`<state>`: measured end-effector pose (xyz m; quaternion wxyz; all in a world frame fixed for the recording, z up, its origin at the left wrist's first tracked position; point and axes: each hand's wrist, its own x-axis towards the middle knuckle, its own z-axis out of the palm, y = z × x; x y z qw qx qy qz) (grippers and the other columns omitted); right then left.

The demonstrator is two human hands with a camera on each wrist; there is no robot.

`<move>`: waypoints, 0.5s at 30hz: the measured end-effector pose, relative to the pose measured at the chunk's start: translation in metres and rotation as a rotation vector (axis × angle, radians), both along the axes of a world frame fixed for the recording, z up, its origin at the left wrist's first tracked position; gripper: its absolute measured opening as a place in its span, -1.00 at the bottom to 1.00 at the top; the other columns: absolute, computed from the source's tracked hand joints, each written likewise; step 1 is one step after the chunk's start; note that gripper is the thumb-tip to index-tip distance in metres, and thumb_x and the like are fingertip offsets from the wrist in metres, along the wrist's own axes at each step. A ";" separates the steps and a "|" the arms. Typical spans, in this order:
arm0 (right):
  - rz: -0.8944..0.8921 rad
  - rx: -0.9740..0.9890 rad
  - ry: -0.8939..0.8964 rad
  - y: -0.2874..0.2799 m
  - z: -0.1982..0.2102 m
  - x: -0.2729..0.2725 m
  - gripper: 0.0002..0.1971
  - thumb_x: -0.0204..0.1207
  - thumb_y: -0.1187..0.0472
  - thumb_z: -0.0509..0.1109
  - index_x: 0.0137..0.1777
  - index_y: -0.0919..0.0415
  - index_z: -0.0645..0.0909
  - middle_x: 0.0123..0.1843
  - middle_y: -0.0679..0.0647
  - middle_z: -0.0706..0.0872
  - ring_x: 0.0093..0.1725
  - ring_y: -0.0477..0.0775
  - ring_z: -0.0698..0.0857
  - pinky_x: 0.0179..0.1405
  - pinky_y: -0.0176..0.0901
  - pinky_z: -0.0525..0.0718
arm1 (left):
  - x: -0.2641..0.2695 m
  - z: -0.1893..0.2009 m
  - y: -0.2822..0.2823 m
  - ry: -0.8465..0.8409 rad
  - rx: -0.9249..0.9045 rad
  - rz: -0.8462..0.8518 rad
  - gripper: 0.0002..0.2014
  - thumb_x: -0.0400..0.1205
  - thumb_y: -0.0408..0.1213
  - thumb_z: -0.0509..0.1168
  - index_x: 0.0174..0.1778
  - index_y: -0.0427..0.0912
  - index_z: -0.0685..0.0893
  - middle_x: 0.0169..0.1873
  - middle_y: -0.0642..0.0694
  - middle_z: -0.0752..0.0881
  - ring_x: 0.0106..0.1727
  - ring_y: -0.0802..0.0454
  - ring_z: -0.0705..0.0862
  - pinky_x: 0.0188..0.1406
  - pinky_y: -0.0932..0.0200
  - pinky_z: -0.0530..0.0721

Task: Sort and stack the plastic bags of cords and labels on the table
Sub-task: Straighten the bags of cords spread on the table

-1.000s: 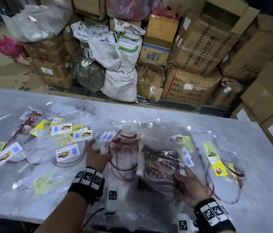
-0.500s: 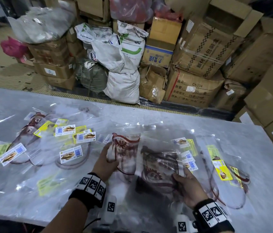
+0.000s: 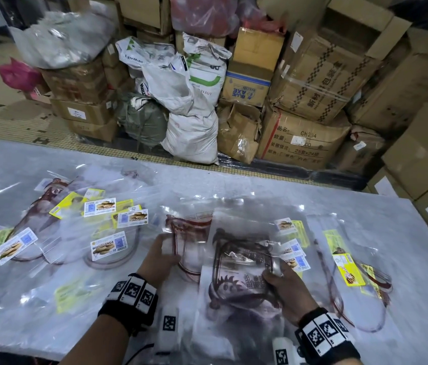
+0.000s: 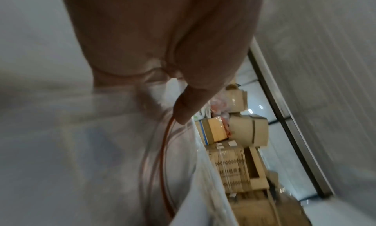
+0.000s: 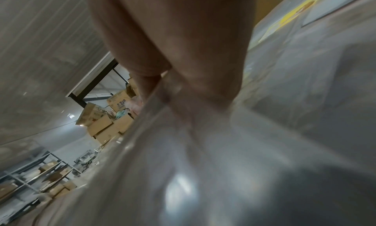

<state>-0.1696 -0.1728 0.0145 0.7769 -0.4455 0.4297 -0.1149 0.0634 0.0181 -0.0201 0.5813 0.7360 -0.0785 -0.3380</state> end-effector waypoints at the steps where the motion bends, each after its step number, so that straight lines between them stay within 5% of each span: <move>1: 0.017 -0.010 -0.015 0.001 0.004 0.001 -0.67 0.67 0.56 0.21 0.31 0.23 0.57 -0.14 0.25 0.84 -0.31 0.12 0.81 -0.43 -0.07 0.78 | 0.001 0.002 0.000 -0.066 0.028 -0.059 -0.47 0.53 -0.60 0.38 0.29 0.04 0.51 -0.39 -0.16 0.70 -0.52 -0.01 0.59 -0.49 0.14 0.60; 5: 0.049 -0.014 -0.027 0.002 0.005 0.006 -0.75 0.67 0.53 0.23 0.25 0.33 0.61 -0.03 0.37 0.83 -0.14 0.31 0.82 -0.34 0.04 0.83 | 0.004 0.023 0.003 -0.201 -0.020 -0.153 -0.27 0.56 -0.70 0.19 0.51 0.15 0.37 -0.55 0.03 0.61 -0.59 0.12 0.42 -0.57 0.23 0.45; 8: 0.039 -0.064 0.077 0.001 -0.013 0.008 -0.73 0.64 0.45 0.34 0.32 0.39 0.55 0.03 0.38 0.81 -0.06 0.41 0.81 -0.15 0.14 0.82 | 0.006 0.064 0.003 -0.322 -0.037 -0.187 -0.27 0.59 -0.66 0.14 0.50 0.25 0.39 -0.11 -0.07 0.77 -0.43 0.07 0.55 -0.47 0.23 0.50; 12: 0.026 -0.045 0.112 0.001 -0.024 0.005 -0.60 0.65 0.45 0.33 0.41 0.14 0.45 -0.06 0.31 0.77 -0.34 0.21 0.70 -0.63 -0.18 0.56 | 0.000 0.130 -0.004 -0.487 -0.089 -0.288 -0.27 0.65 -0.63 0.11 0.45 0.38 0.36 0.03 -0.04 0.77 -0.23 0.09 0.76 -0.36 0.19 0.59; 15: 0.041 -0.029 0.080 -0.005 -0.032 0.005 -0.45 0.63 0.50 0.33 0.47 -0.05 0.39 0.12 0.39 0.77 -0.29 0.26 0.72 -0.65 -0.14 0.61 | -0.012 0.173 -0.009 -0.496 -0.265 -0.292 -0.27 0.65 -0.67 0.12 0.51 0.27 0.35 -0.01 -0.09 0.80 -0.28 0.05 0.77 -0.43 0.24 0.56</move>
